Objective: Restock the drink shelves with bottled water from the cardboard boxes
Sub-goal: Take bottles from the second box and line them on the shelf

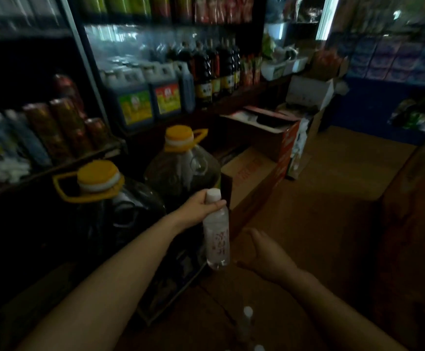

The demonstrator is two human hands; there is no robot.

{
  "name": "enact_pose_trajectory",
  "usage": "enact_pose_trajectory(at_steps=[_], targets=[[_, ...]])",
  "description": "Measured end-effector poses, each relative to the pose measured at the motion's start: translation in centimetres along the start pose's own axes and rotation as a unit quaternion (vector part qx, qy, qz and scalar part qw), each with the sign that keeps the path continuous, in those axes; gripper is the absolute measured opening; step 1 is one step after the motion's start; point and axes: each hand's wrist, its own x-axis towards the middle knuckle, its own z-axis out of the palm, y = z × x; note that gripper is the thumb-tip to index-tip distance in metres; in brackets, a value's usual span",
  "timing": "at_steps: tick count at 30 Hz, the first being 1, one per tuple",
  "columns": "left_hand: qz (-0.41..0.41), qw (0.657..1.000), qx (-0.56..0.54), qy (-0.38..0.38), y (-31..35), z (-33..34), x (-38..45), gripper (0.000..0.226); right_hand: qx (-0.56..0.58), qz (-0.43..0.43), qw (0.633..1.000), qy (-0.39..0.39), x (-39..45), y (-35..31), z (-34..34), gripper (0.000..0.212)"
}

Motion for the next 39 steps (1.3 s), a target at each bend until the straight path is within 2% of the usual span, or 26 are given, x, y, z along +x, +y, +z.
enact_pose_trajectory(at_steps=[3,6,11,13,17,18,19,21,23,26,28,30,31,35,37,39], targets=[[0.007,1.000,0.004,0.004,8.3,-3.7,-1.8,0.023,0.012,0.001,1.000,-0.022,-0.5,-5.3,-6.5,0.088],[0.015,1.000,-0.010,0.012,17.2,-7.3,-4.6,0.030,0.086,0.004,0.996,-0.017,-0.5,-10.3,-12.0,0.089],[0.021,1.000,-0.010,0.003,30.2,-12.9,-9.2,0.022,0.159,-0.020,0.987,-0.030,-1.6,-19.5,-20.5,0.084],[0.024,1.000,-0.013,0.014,34.6,-15.4,-11.5,0.037,0.183,-0.029,0.982,-0.040,-2.2,-23.2,-23.4,0.078],[0.045,0.995,-0.049,0.073,41.2,-20.0,-16.2,0.096,0.217,-0.059,0.974,-0.023,-3.3,-30.7,-27.7,0.069],[0.048,0.992,-0.057,0.100,42.4,-21.0,-17.4,0.096,0.224,-0.071,0.972,-0.015,-3.5,-32.4,-28.4,0.067],[0.055,0.988,-0.070,0.125,43.3,-22.0,-18.3,0.082,0.234,-0.081,0.969,-0.010,-3.6,-34.2,-28.8,0.066],[0.082,0.978,-0.100,0.166,44.3,-23.5,-20.3,0.039,0.242,-0.099,0.965,-0.002,-3.8,-37.6,-29.3,0.064],[0.098,0.966,-0.110,0.212,44.4,-24.4,-22.9,0.023,0.240,-0.121,0.963,0.001,-4.2,-40.9,-29.2,0.065],[0.098,0.954,-0.105,0.264,43.1,-26.8,-26.2,0.031,0.224,-0.154,0.962,-0.023,-4.6,-44.8,-27.9,0.071],[0.086,0.949,-0.103,0.284,42.1,-28.5,-28.6,0.055,0.209,-0.172,0.962,-0.027,-4.7,-47.2,-26.7,0.071],[0.079,0.938,-0.150,0.302,40.8,-30.5,-30.8,0.079,0.203,-0.192,0.960,-0.029,-4.6,-49.4,-25.1,0.071],[0.084,0.932,-0.174,0.308,40.1,-31.4,-31.9,0.075,0.202,-0.201,0.958,-0.034,-4.6,-50.5,-24.3,0.073],[0.089,0.924,-0.193,0.317,38.1,-34.5,-34.7,0.020,0.218,-0.219,0.949,-0.054,-3.7,-54.5,-20.8,0.075],[0.079,0.926,-0.179,0.323,37.3,-36.0,-35.6,0.015,0.223,-0.231,0.945,-0.062,-3.1,-56.2,-19.4,0.064],[0.060,0.925,-0.147,0.344,36.8,-37.6,-36.1,0.023,0.231,-0.233,0.942,-0.064,-2.0,-57.8,-18.0,0.061]])
